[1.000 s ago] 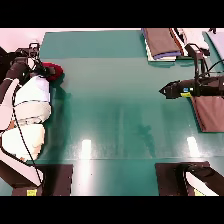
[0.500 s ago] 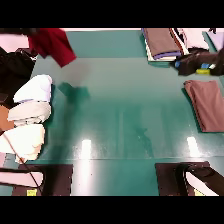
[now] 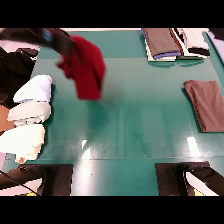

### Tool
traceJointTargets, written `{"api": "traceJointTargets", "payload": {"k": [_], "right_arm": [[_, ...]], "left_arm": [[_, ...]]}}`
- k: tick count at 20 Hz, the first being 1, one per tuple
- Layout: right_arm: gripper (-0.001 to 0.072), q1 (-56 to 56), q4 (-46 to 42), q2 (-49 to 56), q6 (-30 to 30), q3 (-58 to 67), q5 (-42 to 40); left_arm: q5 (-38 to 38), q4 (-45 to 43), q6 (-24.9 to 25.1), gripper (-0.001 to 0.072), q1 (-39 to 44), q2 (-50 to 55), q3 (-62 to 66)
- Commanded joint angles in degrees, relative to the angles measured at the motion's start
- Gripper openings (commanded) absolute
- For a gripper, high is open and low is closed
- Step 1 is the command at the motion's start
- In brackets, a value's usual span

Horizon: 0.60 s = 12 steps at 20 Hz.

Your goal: Fold the shirts.

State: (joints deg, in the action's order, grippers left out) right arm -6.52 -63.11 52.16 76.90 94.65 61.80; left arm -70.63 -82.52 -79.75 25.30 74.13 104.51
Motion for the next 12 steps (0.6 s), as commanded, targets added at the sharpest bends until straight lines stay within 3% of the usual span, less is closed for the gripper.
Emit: {"api": "traceJointTargets", "payload": {"k": [1, 2, 4, 7, 12], "right_arm": [[0.0020, 0.0, 0.1, 0.0, 0.0, 2.8, 1.3], [0.0020, 0.0, 0.1, 0.0, 0.0, 2.8, 1.6], [0.0020, 0.0, 0.2, 0.0, 0.1, 2.8, 2.8], [0.0020, 0.0, 0.2, 0.1, 0.0, 2.7, 4.0], [0.0020, 0.0, 0.1, 0.4, 0.0, 2.7, 4.4]], "left_arm": [[3.8, 8.4, 0.3, 0.0396, 6.8, 0.6, -11.0], [6.6, 9.3, 0.3, 0.0486, 7.1, 0.8, -13.6], [11.0, 6.5, -0.6, 0.0486, 6.4, 0.8, -15.9], [14.2, 6.7, -5.8, 0.0487, 1.0, 1.0, -18.6], [14.5, 15.4, -6.8, 0.0487, -3.3, 6.6, -29.3]]}}
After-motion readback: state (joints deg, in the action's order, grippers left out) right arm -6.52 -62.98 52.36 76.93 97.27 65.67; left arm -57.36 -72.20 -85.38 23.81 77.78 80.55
